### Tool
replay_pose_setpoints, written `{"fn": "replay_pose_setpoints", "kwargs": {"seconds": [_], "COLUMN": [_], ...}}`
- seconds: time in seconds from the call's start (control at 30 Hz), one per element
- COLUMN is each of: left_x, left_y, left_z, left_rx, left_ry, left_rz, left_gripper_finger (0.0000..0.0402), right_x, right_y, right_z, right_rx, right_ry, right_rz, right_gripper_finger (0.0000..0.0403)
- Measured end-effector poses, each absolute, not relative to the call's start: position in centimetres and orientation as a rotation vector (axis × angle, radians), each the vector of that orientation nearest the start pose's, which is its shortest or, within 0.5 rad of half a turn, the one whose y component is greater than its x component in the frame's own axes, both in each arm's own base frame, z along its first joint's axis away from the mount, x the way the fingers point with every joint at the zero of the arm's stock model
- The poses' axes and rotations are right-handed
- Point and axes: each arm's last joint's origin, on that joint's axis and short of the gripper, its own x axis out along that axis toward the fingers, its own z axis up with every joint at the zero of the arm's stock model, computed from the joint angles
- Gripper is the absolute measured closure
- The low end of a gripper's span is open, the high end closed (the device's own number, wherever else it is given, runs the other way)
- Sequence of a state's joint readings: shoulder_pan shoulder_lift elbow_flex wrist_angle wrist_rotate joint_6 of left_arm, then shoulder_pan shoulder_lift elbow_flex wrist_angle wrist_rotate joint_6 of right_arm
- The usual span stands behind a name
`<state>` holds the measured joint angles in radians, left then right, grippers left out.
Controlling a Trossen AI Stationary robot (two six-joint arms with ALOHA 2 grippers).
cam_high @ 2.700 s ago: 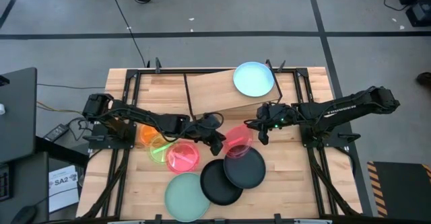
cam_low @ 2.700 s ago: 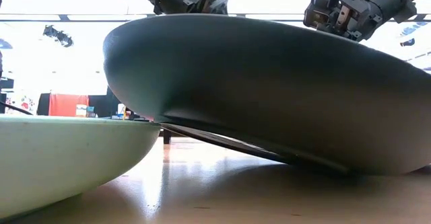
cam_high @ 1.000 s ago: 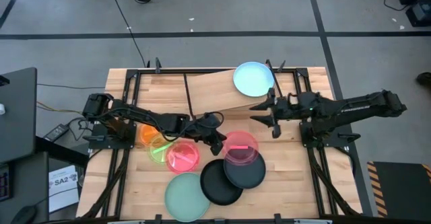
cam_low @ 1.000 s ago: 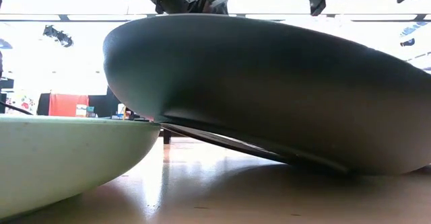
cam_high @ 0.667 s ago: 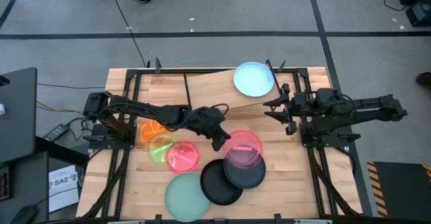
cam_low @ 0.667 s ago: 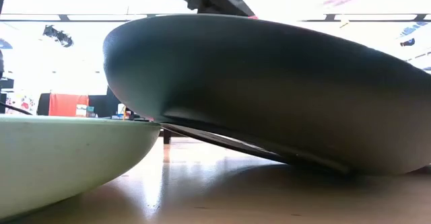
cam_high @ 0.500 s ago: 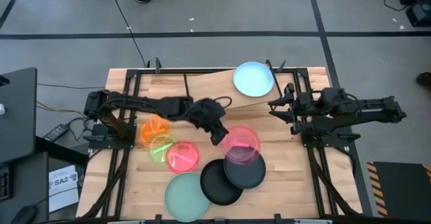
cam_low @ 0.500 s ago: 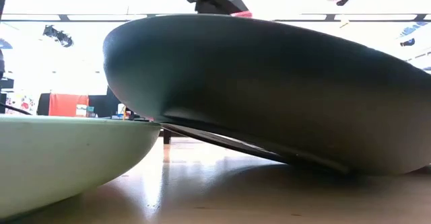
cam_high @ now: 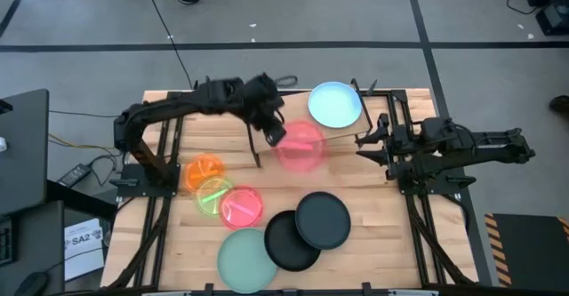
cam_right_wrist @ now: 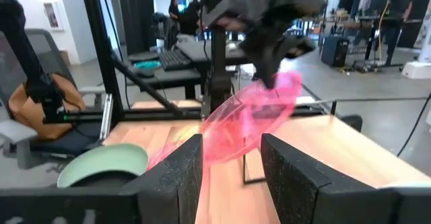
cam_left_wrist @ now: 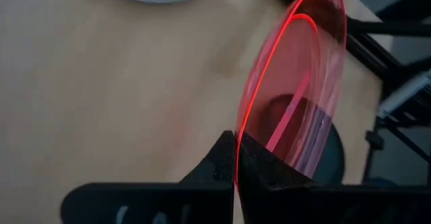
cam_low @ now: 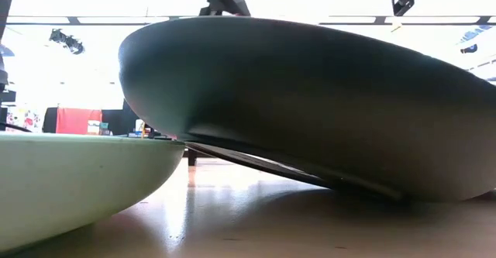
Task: Place and stack plates onto a shelf
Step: Put the small right pink plate on the shelf
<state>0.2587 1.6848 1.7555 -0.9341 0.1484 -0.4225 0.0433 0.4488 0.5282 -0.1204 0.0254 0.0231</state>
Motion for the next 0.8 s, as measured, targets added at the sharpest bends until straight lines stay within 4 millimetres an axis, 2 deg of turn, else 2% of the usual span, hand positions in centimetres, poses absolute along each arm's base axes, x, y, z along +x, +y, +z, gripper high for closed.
{"fn": "replay_pose_setpoints", "kwargs": {"seconds": [0.27, 0.47, 0.67, 0.8], "left_x": [31.2, 29.4, 28.7, 29.3], "left_y": [14.5, 17.9, 19.6, 19.9], "left_z": [37.0, 37.0, 36.4, 35.5], "left_rx": [-0.652, -0.684, -0.735, -0.753], "left_ry": [0.855, 0.834, 0.836, 0.860], "left_rz": [0.389, 0.441, 0.457, 0.438], "left_gripper_finger": [0.0396, 0.0396, 0.0395, 0.0395], "right_x": [11.9, 11.9, 11.9, 11.9], "right_y": [0.4, 0.4, 0.4, 0.4], "right_z": [29.1, 29.1, 29.1, 29.1], "right_rx": [0.021, 0.021, 0.021, 0.021], "right_ry": [0.061, 0.061, 0.061, 0.063], "right_rz": [0.017, 0.017, 0.017, 0.017], "right_gripper_finger": [0.0247, 0.0247, 0.0247, 0.0247]}}
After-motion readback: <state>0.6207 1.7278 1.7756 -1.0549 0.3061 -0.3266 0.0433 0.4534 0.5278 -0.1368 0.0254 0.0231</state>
